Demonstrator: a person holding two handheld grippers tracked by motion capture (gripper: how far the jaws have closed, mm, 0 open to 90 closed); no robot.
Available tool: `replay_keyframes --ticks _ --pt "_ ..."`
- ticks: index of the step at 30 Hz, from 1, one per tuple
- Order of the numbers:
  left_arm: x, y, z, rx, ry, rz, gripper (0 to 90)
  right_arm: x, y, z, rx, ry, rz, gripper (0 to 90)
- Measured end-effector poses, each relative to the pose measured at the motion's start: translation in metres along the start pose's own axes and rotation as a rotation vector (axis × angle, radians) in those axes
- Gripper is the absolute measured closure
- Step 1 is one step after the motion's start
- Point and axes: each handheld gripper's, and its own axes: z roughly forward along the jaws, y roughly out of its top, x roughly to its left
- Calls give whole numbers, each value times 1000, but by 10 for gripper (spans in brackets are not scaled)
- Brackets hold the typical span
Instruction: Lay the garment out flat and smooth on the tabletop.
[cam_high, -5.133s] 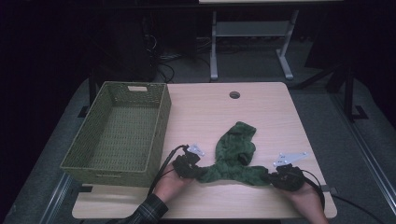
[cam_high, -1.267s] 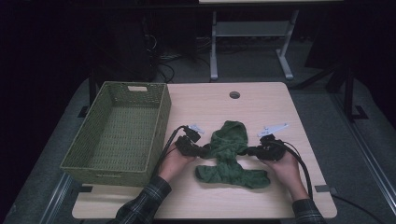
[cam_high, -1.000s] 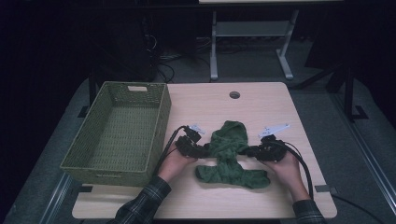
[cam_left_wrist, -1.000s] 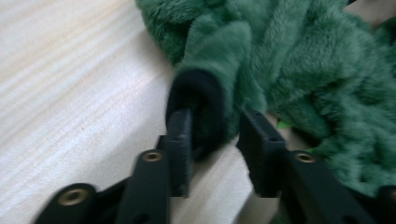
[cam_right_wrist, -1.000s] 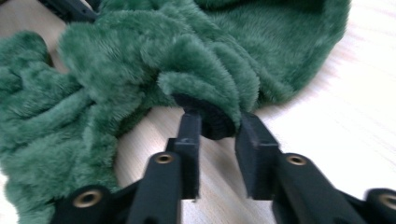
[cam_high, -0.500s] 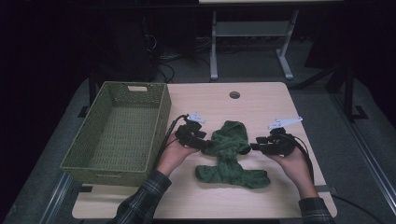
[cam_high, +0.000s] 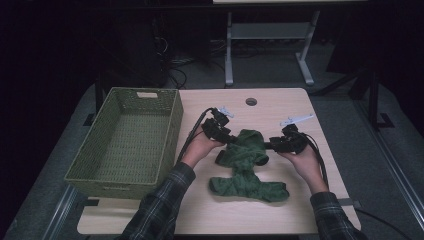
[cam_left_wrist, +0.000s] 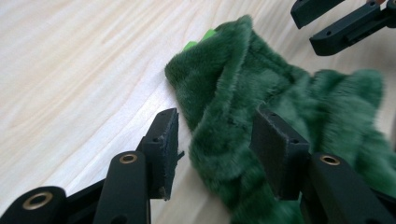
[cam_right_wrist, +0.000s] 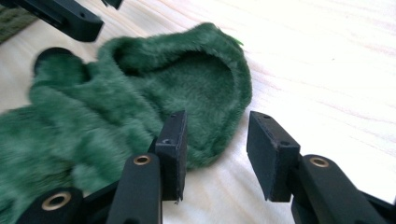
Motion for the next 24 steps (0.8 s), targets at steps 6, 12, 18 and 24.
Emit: replay_keyframes --ticks 6,12,18,24 --pt "5 -5 24 62 -12 -13 550 -9 -5 17 -1 -21 30 578" --pt "8 -12 26 91 1 12 658 -7 -5 25 -10 -27 18 584" --pt "8 -18 27 91 -2 6 729 -2 -6 34 15 -23 16 625" --pt "7 -18 23 95 2 10 852 4 -6 39 28 -28 1 814"
